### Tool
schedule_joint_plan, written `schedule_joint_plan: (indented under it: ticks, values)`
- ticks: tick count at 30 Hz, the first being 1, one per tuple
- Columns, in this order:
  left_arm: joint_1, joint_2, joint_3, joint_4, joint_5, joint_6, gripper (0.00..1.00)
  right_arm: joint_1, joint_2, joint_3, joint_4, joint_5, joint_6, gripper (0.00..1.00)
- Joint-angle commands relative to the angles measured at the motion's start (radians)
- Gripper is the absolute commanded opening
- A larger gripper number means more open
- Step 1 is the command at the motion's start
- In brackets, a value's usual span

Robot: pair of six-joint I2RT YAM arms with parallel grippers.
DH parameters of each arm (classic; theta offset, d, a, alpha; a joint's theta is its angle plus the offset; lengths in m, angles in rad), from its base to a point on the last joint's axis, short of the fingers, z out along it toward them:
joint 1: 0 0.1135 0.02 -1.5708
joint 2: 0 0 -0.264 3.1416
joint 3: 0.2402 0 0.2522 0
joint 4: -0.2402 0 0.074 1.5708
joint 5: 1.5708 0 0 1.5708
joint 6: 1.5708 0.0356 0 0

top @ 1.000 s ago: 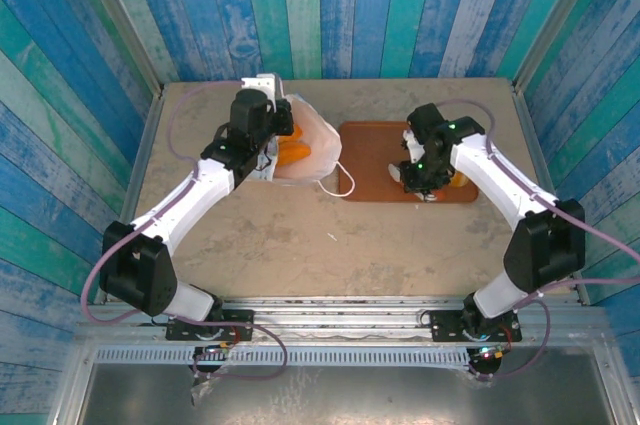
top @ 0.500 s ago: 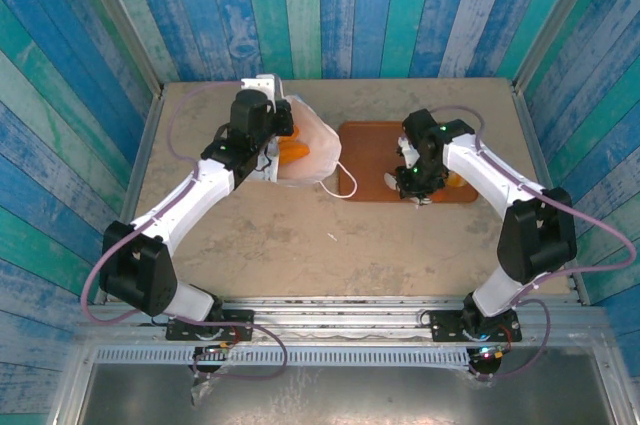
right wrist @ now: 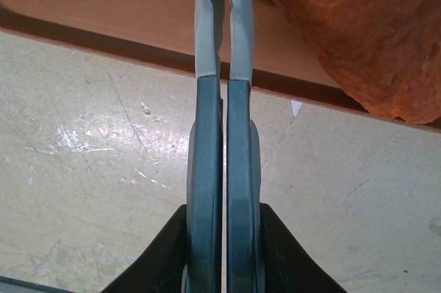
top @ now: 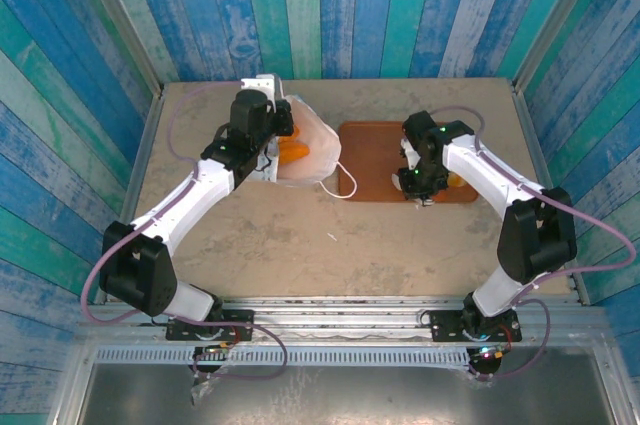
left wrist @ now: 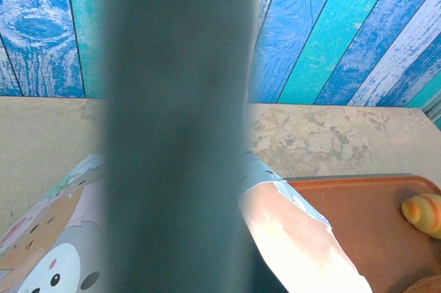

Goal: Take the fake bread out of the paper bag

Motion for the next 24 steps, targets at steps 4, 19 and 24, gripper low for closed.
schedule_joint_plan:
  ticks: [4,19,24]
  values:
    - [-0.001,-0.067,-0.011,0.004,-0.007,-0.002,0.0,-0.003,-0.043,-0.013,-0.046,0.039,0.03,0.25]
    - [-0.001,-0.078,-0.015,-0.015,-0.012,0.015,0.0,0.061,-0.078,0.02,-0.056,-0.057,0.007,0.26]
    - [-0.002,-0.098,-0.034,-0.015,0.0,0.039,0.0,0.093,-0.111,0.066,-0.056,-0.122,0.02,0.26]
